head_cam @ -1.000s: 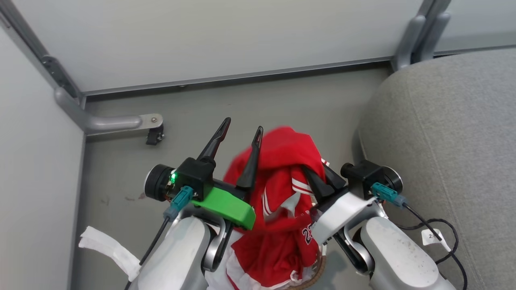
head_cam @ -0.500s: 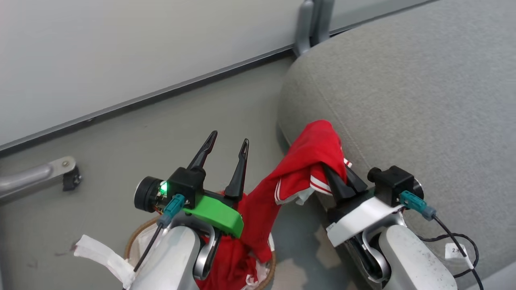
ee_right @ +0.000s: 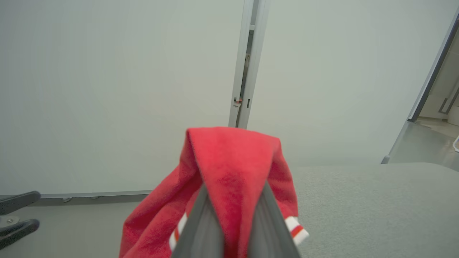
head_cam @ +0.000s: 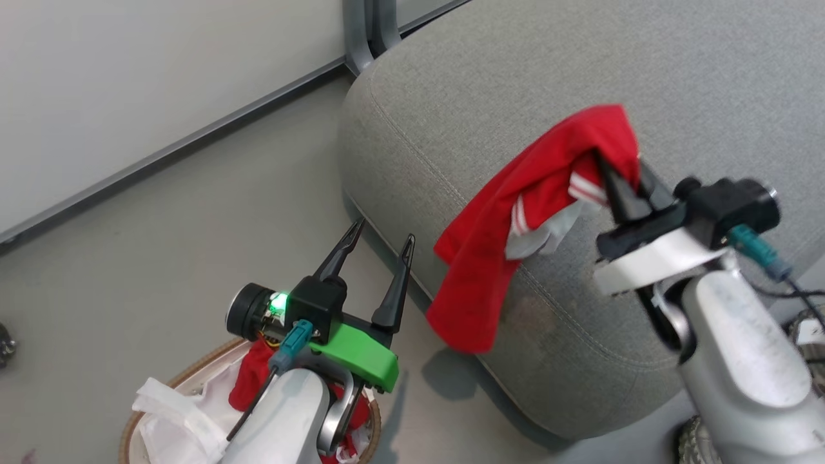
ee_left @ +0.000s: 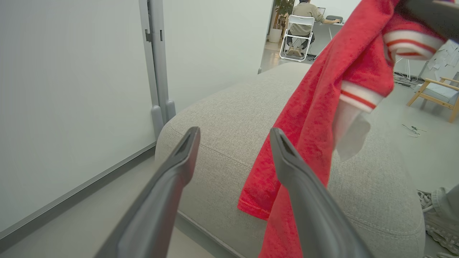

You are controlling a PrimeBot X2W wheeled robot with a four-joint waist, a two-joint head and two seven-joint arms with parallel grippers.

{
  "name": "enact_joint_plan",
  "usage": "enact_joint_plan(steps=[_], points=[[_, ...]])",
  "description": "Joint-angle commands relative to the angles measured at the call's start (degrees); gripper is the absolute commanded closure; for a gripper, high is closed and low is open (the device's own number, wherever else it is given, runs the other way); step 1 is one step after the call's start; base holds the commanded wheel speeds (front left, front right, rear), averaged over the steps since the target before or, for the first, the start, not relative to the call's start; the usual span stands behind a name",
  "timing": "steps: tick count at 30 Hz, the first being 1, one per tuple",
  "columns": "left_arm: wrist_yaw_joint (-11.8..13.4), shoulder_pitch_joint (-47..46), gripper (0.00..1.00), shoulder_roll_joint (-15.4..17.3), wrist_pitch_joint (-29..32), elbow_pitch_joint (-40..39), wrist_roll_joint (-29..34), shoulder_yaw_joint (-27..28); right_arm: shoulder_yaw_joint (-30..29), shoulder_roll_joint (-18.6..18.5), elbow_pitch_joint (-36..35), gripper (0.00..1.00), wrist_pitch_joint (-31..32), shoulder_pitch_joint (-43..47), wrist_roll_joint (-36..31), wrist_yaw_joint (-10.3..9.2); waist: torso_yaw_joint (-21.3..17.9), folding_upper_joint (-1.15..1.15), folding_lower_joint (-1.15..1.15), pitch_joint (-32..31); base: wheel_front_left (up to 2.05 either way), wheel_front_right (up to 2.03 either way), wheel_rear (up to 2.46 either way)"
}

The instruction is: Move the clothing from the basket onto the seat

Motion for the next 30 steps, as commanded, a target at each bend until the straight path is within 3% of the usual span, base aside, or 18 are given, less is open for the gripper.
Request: enact_joint_plan(steps=[1,10,16,22,30], points=[[-0.39,-0.98,0.0,0.39,0.03,-0.01,0.44,-0.14,-1.04,-1.9,-0.63,1.0,-0.06,-2.99,-0.73,-0.07,-0.73,0.0,0.0,3.96,0.0,0.0,0.0],[-2.08,-4.96,0.0,0.39,0.03,1.05,3.61,-1.07,-8.26,-14.28,2.17,1.0,-0.05,-22.08,-5.57,-0.07,4.35,0.0,0.0,13.62,0.0,0.0,0.0],[-3.0,-8.23,0.0,0.37,0.03,0.97,5.49,-2.42,-12.0,-20.38,9.28,1.0,-0.04,-32.81,-8.93,-0.07,8.52,0.0,0.0,19.48,0.0,0.0,0.0],[-3.23,-10.54,0.0,0.35,0.03,1.15,6.2,-2.65,-15.47,-19.34,17.72,1.0,-0.03,-36.52,-10.72,-0.07,11.77,0.0,0.0,23.59,0.0,0.0,0.0],[-3.41,-9.92,0.0,0.33,0.03,2.21,5.53,-2.65,-17.91,-13.84,29.19,1.0,-0.05,-26.42,-13.05,-0.07,13.96,0.0,0.0,22.54,0.0,0.0,0.0]])
